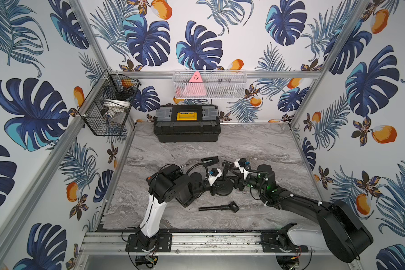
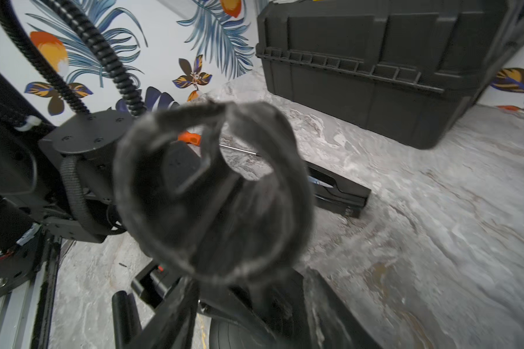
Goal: Assemble a microphone stand
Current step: Screw the microphone stand pole into the microphone stand base.
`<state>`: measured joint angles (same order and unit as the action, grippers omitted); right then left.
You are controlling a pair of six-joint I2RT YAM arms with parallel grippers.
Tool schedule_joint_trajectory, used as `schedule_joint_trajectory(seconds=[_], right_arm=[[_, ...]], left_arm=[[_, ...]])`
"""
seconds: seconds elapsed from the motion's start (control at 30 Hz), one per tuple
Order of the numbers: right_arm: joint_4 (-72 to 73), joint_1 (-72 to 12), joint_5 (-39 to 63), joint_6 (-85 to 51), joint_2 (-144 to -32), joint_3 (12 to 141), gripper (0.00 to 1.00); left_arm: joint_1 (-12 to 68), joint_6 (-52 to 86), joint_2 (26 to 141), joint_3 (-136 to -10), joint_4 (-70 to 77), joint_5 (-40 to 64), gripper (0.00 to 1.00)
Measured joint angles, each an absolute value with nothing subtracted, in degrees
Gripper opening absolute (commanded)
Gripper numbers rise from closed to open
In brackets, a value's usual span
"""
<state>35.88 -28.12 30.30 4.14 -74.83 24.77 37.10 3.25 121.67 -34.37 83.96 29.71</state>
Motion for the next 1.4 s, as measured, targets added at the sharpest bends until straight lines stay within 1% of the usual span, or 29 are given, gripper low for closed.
schedule_joint_trajectory(seconds=[0.23, 0.47, 0.5, 0.63, 0.8, 0.87, 0.9, 1.03, 1.07, 1.1, 1.17, 1.27, 1.4], right_arm=[[36.9, -27.1, 34.1, 6.5, -78.5, 26.7, 0.57], [39.2, -26.5, 34.4, 6.9, -79.9, 27.2, 0.56], [39.5, -26.5, 34.5, 6.9, -80.0, 27.4, 0.54], [40.6, -26.5, 34.6, 6.9, -80.5, 27.9, 0.42], [41.6, -26.5, 35.6, 7.5, -81.0, 28.0, 0.18], [41.8, -26.5, 35.6, 8.2, -81.0, 28.0, 0.02], [41.9, -26.5, 35.4, 8.4, -80.9, 28.0, 0.00], [43.2, -26.6, 34.7, 8.6, -80.6, 26.7, 0.00], [44.8, -26.8, 34.2, 8.4, -80.6, 25.7, 0.00], [46.4, -27.2, 33.4, 8.1, -80.6, 24.9, 0.00], [48.5, -28.4, 31.0, 7.3, -80.9, 24.1, 0.00], [51.9, -32.2, 23.7, 6.3, -81.3, 22.7, 0.00], [56.7, -38.3, 11.4, 4.9, -81.7, 20.5, 0.00]], left_arm=[[37.1, 3.0, 121.3, -34.2, 83.4, 30.3, 0.10], [37.1, 3.0, 121.4, -34.3, 83.5, 30.5, 0.10], [37.1, 3.0, 121.5, -34.3, 83.5, 30.5, 0.10], [37.1, 3.0, 121.5, -34.5, 83.4, 30.6, 0.10], [37.1, 3.2, 121.6, -34.8, 83.2, 30.7, 0.12], [37.1, 3.6, 121.6, -34.9, 83.2, 30.7, 0.17], [37.1, 3.8, 121.6, -34.9, 83.2, 30.7, 0.19], [37.1, 3.2, 121.7, -34.9, 83.2, 30.7, 0.23], [37.1, 3.2, 121.7, -34.9, 83.1, 30.7, 0.28], [37.1, 3.2, 121.7, -34.9, 83.0, 30.7, 0.35], [37.1, 3.3, 121.7, -34.9, 82.7, 30.7, 0.40], [37.1, 3.5, 121.7, -34.9, 82.9, 30.7, 0.41], [37.0, 3.5, 121.1, -34.8, 83.5, 30.7, 0.33]])
